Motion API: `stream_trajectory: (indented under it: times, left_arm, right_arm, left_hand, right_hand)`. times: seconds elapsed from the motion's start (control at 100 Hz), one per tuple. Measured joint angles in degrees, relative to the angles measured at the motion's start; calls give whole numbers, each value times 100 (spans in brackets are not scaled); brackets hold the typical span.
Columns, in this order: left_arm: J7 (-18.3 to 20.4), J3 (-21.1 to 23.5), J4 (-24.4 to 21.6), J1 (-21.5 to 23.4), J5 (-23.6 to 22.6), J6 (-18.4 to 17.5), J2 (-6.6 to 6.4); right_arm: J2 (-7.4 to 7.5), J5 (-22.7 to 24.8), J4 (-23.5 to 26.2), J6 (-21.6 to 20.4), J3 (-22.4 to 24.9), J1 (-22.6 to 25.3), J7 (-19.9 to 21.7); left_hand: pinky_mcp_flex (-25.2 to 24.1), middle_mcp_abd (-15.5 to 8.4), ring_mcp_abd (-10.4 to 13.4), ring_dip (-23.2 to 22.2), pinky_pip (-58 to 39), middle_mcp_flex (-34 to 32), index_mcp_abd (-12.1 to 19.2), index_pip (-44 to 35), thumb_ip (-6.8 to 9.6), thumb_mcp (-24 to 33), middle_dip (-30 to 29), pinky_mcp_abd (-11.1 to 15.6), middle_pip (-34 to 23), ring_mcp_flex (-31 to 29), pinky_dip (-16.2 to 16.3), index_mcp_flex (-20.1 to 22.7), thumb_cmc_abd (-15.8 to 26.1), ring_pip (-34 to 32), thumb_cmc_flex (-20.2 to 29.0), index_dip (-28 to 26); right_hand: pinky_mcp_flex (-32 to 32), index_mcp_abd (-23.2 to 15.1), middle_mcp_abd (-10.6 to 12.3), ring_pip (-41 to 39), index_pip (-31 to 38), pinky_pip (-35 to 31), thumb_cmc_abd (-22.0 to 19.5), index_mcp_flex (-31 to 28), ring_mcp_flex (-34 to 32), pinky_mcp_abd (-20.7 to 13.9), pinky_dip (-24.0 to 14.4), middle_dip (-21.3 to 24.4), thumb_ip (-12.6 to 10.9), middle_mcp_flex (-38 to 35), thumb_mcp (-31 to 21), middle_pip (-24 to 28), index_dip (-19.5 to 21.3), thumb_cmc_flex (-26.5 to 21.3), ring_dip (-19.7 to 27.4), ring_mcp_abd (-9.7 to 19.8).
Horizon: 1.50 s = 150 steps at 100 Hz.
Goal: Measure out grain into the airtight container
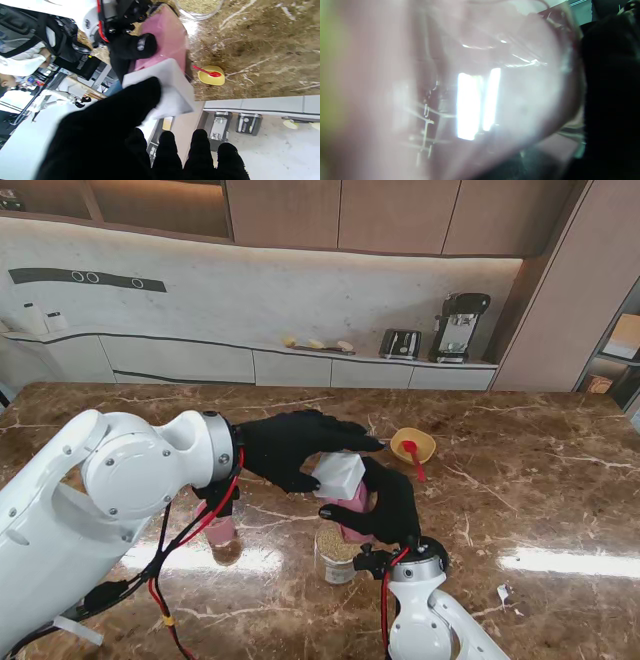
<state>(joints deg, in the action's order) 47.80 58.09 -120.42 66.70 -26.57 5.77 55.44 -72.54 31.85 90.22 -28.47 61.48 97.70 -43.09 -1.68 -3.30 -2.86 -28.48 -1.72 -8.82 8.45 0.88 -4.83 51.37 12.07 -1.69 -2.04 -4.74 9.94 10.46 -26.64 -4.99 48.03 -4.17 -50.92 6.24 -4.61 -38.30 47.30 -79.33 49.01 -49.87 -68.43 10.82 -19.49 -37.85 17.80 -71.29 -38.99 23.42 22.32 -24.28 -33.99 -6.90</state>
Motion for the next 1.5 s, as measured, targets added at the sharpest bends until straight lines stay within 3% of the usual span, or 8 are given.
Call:
stream_trajectory:
  times: [0.1,0.19,0.34,0.62,0.85,1.06,1.35,1.5]
  left_arm:
    - [-178,145,-6,159,-169,-35,8]
    - [-507,182,-27,332,-194,166,25]
    - [-606,22,-210,414,-743,1194,66]
    - [-688,-374,-350,259,-864,2019,74]
    - [-412,-707,-391,-62,-1136,2284,47]
    - [-434,-672,-382,-60,-1144,1930,59]
    - [-469,-553,-391,25,-910,1833,75]
    - [-532,-457,-348,88,-801,1543,85]
  right_arm:
    - [0,3,-1,0,-4,0,0]
    - [0,4,-5,1,-10,-2,1]
    - [0,12,-11,5,-26,-8,0]
    - [6,144,-49,20,-46,-41,-64]
    - [18,249,-80,36,-59,-68,-120]
    - [21,243,-90,44,-53,-67,-121]
    - [23,232,-105,69,-53,-64,-111]
    - [23,227,-101,69,-48,-63,-114]
  left_hand:
    - [-4,499,-228,66,1,91,-11,54,35,-1774,-18,-186,75,134,-55,0,-111,9,-869,298]
    - [-18,740,-370,-357,1,90,-163,56,194,-4330,585,-290,11,135,3,0,671,9,-1041,346]
    - [-94,1284,-790,-785,-8,-959,-590,56,266,-5077,1054,-631,-487,-77,468,0,1226,-317,-1494,204]
    - [-244,1270,-1239,-1545,-578,-2592,-798,55,264,-5044,2506,-908,-2148,-1093,1951,0,1411,-762,-1703,-384]
    - [-308,1224,-1301,-1663,-756,-2834,-960,55,264,-5042,2914,-952,-2831,-1350,2597,0,1404,-960,-1387,-502]
    - [-312,1109,-1294,-1631,-748,-2686,-925,55,243,-4856,2787,-961,-2584,-1324,2304,0,1164,-960,-790,-458]
    - [-284,1124,-1273,-1620,-607,-2418,-803,55,113,-1237,2626,-945,-2191,-1322,1937,0,89,-960,-1119,-408]
    - [-238,1166,-1128,-1554,-547,-2405,-715,55,-48,-534,2507,-799,-2025,-1139,1756,0,-31,-906,-1110,-408]
  right_hand:
    - [0,0,0,0,0,0,0,0,0,0,0,0,0,0,0,0,0,0,0,0]
    - [0,0,0,0,0,0,0,0,0,0,0,0,0,0,0,0,0,0,0,0]
    - [0,0,0,0,0,0,0,0,0,0,0,0,0,0,0,0,0,0,0,0]
    - [0,0,0,0,-1,0,0,0,0,0,0,0,0,0,0,0,0,0,0,0]
    - [0,0,0,0,-1,0,0,0,0,0,0,0,0,0,0,0,0,0,0,0]
    - [0,0,-1,0,-1,0,0,0,0,0,0,0,0,0,0,0,0,0,0,0]
    - [0,0,-4,-15,-3,0,0,0,0,0,0,0,0,0,0,0,0,0,-1,-8]
    - [-1,0,-4,-17,-4,0,0,0,0,0,0,0,0,0,0,0,0,0,-1,-9]
